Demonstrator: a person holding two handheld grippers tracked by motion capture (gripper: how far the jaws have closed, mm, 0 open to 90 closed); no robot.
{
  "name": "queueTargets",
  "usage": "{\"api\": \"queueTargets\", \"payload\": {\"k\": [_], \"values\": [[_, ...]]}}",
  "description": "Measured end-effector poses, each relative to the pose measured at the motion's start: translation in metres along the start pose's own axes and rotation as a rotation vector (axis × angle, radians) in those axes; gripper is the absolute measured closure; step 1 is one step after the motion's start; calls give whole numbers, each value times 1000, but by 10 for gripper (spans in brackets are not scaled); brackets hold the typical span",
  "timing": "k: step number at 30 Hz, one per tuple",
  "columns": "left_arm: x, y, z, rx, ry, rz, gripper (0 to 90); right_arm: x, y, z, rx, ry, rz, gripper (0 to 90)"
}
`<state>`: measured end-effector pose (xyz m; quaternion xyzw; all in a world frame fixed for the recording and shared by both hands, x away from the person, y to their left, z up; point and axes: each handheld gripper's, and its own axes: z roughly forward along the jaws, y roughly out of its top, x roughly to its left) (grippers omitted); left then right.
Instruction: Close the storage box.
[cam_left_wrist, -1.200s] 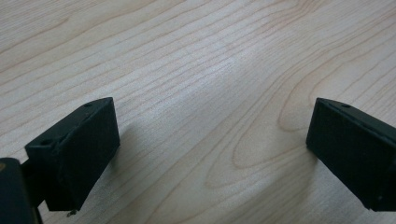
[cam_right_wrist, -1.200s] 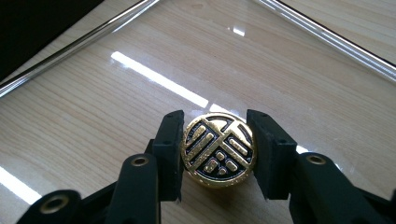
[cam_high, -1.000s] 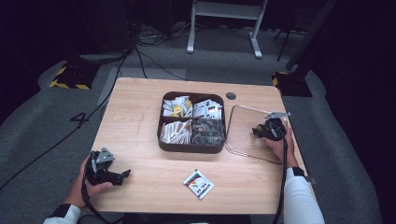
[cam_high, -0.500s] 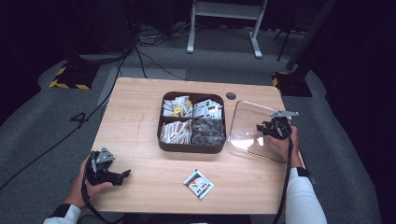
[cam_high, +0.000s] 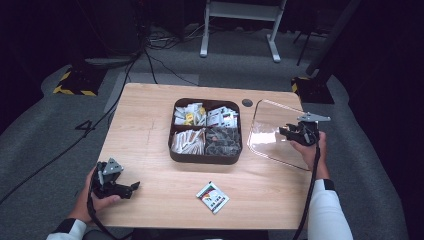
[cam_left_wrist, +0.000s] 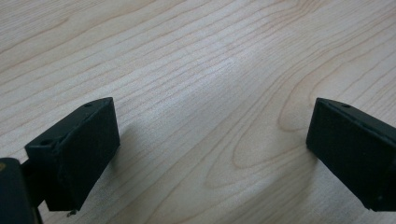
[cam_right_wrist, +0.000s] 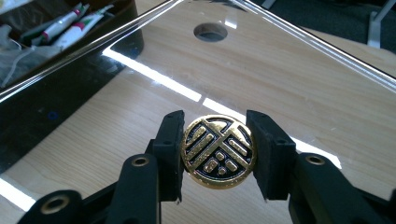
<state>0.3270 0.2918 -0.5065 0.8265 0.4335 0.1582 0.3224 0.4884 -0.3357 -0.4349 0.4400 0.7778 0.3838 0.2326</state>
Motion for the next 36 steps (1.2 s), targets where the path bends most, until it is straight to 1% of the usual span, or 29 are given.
{"api": "queueTargets", "payload": {"k": [4, 10, 17, 21, 22, 25, 27, 29, 30, 36], "values": [[0, 0, 0, 0, 0, 0, 29, 5, 7, -7, -13, -6, -20, 594], [0, 0, 0, 0, 0, 0, 29, 15, 14, -7, -11, 11, -37, 594], [0, 0, 0, 0, 1, -1, 29, 24, 22, -11, -31, 30, -47, 594], [0, 0, 0, 0, 0, 0, 29, 35, 26, -7, -22, 43, -60, 594], [0, 0, 0, 0, 0, 0, 29, 35, 26, -7, -22, 43, -60, 594], [0, 0, 0, 0, 0, 0, 29, 42, 30, -4, -18, 56, -64, 594], [0, 0, 0, 0, 0, -4, 29, 48, 34, -2, -17, 63, -72, 594], [0, 0, 0, 0, 0, -4, 29, 57, 38, 2, -11, 75, -84, 594], [0, 0, 0, 0, 0, -5, 29, 57, 38, 2, -11, 75, -84, 594], [0, 0, 0, 0, 1, -3, 29, 78, 47, 13, -2, 121, -109, 594]]}}
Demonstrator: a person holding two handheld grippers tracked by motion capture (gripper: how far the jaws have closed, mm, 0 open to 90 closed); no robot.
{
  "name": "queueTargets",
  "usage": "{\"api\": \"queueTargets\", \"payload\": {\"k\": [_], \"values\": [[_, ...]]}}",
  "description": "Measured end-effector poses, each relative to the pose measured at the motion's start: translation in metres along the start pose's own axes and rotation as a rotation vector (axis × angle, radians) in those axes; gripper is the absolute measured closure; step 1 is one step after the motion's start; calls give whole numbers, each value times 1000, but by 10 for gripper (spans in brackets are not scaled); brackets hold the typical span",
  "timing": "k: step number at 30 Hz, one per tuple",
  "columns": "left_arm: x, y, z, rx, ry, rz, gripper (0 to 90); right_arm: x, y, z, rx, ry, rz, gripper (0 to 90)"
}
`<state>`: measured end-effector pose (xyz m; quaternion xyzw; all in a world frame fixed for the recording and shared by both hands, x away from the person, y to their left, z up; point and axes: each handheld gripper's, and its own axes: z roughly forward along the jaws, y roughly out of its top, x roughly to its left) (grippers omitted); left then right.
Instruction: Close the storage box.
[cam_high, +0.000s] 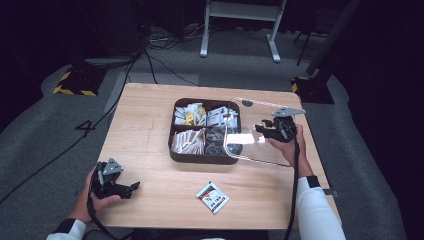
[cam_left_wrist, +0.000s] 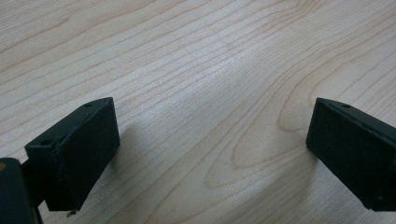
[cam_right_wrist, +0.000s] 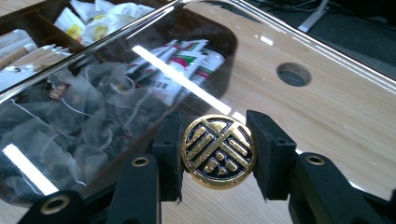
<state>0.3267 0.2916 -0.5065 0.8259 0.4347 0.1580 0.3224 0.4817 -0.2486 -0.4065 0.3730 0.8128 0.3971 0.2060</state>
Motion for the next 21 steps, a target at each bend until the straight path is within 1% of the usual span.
{"api": "queueTargets", "payload": {"k": [6, 9, 11, 12, 14, 15, 16, 19, 21], "values": [[0, 0, 0, 0, 0, -2, 29, 14, 10, 12, 5, 37, -10, 594], [0, 0, 0, 0, 0, 0, 29, 20, 14, 18, 4, 41, -15, 594], [0, 0, 0, 0, 0, 0, 29, 26, 17, 24, 5, 54, -21, 594], [0, 0, 0, 0, 0, -2, 29, 30, 19, 28, 13, 57, -27, 594], [0, 0, 0, 0, 0, -2, 29, 33, 21, 31, 19, 59, -31, 594], [0, 0, 0, 0, 0, -2, 29, 38, 25, 37, 24, 66, -34, 594], [0, 0, 0, 0, 0, -2, 29, 38, 25, 37, 24, 66, -34, 594], [0, 0, 0, 0, -1, -2, 29, 48, 33, 45, 23, 77, -38, 594], [0, 0, 0, 0, 0, -2, 29, 50, 35, 48, 26, 77, -41, 594]]}}
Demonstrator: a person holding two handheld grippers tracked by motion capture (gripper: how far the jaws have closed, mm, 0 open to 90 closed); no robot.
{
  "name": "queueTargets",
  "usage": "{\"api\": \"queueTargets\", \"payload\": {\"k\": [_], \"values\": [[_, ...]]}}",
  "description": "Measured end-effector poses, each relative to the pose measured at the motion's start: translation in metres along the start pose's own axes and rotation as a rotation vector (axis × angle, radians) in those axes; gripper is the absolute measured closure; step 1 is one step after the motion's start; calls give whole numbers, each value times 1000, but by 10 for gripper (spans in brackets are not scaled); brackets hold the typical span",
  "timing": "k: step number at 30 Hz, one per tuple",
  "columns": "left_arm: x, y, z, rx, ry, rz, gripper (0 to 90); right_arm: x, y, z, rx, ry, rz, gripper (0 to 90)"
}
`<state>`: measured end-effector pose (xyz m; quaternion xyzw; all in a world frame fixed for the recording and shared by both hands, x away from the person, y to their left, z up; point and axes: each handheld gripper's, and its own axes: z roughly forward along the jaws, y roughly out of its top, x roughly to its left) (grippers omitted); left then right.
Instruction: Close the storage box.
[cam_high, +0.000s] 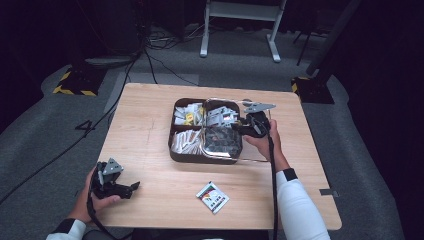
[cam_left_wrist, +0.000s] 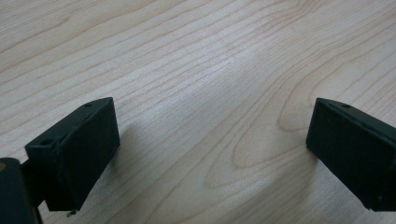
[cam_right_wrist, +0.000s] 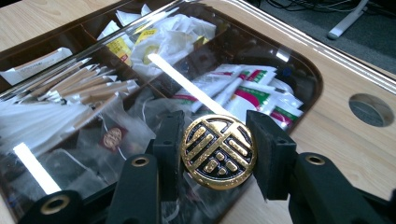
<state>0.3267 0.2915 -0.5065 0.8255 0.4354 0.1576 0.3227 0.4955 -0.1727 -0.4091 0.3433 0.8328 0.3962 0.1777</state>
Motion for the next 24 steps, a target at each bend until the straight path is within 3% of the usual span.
{"api": "queueTargets", "payload": {"k": [9, 24], "values": [[0, 0, 0, 0, 0, 1, 29, 15, 16, 23, 12, 19, 2, 594], [0, 0, 0, 1, 0, 2, 29, 25, 34, 51, 43, 24, -10, 594]]}}
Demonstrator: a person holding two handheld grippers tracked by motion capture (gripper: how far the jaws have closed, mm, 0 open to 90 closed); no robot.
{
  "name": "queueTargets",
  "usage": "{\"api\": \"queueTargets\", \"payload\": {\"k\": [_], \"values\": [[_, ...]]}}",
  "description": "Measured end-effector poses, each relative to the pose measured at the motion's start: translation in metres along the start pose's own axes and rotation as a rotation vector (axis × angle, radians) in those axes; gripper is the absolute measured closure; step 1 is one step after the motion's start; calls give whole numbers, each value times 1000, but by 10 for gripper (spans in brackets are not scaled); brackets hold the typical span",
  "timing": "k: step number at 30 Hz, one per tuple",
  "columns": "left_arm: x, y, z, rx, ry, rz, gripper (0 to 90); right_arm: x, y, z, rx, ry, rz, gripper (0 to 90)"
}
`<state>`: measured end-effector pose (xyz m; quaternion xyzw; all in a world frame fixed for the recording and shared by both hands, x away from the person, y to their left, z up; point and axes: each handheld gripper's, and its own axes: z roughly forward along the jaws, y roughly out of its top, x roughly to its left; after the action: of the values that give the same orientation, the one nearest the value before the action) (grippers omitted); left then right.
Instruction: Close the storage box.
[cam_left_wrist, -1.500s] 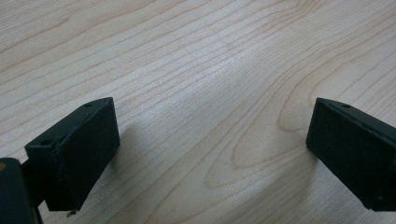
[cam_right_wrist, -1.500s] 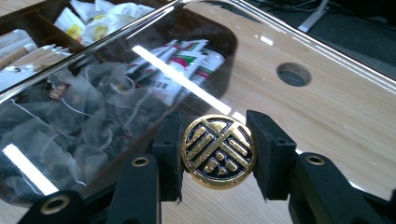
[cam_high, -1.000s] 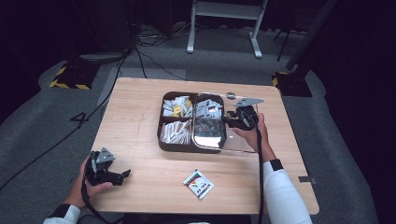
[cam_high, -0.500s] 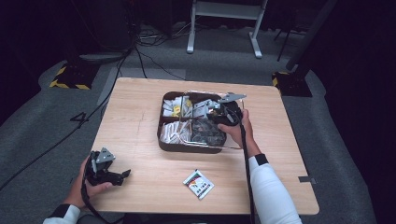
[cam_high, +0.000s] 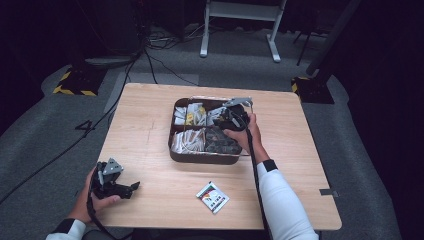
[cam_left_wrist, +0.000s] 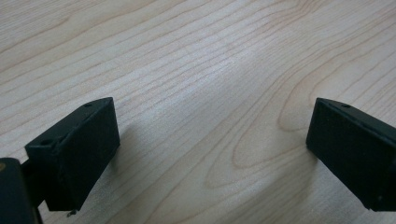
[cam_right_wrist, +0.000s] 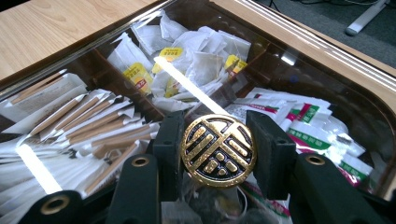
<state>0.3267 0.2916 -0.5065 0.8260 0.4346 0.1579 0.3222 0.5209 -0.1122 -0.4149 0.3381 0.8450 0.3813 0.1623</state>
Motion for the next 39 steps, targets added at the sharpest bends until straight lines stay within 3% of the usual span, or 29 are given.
{"api": "queueTargets", "payload": {"k": [13, 25, 39], "values": [[0, 0, 0, 0, 0, 0, 29, 13, 14, 25, 23, 12, -14, 594], [0, 0, 0, 0, 0, 0, 29, 20, 16, 41, 41, 17, -14, 594], [0, 0, 0, 0, 0, -2, 29, 27, 15, 47, 35, 26, 0, 593]]}}
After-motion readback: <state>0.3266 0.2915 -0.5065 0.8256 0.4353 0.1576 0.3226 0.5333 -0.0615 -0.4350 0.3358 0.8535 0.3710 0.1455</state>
